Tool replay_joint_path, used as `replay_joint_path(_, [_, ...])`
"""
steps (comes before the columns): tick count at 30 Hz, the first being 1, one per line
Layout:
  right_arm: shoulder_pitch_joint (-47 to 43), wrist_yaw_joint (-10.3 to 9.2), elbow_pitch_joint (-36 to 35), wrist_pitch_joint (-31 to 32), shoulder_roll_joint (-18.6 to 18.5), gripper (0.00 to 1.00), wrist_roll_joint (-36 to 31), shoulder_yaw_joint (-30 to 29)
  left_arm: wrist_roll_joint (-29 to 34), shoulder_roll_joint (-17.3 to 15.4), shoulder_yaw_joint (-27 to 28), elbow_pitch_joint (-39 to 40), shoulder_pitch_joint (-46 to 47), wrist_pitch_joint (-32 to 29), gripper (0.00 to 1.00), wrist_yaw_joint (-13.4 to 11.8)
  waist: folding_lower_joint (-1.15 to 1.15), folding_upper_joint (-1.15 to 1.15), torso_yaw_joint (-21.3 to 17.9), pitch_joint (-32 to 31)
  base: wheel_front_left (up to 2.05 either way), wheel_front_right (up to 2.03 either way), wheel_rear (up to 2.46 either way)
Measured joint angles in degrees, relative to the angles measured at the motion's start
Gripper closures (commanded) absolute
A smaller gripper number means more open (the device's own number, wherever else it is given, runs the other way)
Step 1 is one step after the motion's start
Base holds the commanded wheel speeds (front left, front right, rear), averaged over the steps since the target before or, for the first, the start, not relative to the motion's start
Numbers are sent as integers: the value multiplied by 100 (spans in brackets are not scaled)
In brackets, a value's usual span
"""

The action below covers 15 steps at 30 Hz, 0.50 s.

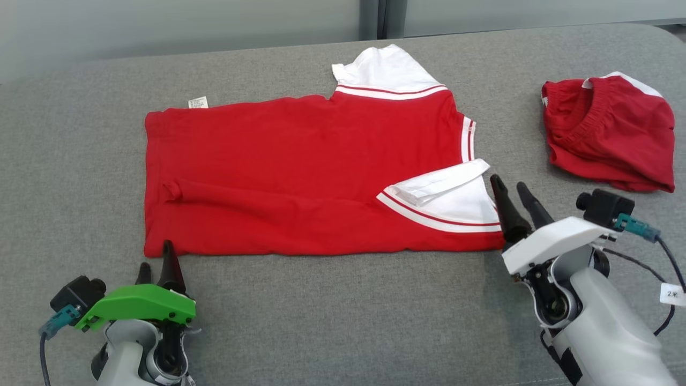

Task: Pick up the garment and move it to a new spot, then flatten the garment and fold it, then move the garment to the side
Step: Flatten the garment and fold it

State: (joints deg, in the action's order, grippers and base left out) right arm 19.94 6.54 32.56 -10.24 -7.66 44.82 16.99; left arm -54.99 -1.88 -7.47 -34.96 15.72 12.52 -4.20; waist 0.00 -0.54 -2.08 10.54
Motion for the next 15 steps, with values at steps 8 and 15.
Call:
replay_joint_path(8, [-331, 1, 3, -30, 81, 0, -1, 236, -449, -1, -10, -55, -64, -237, 0, 8, 0, 0, -202, -66, 0, 0, 0])
replay_joint_path(15, [-445, 10, 25, 29, 77, 0, -103, 479, -610, -2, 74, -29, 58, -171, 25, -12, 0, 0, -339, 37, 0, 0, 0])
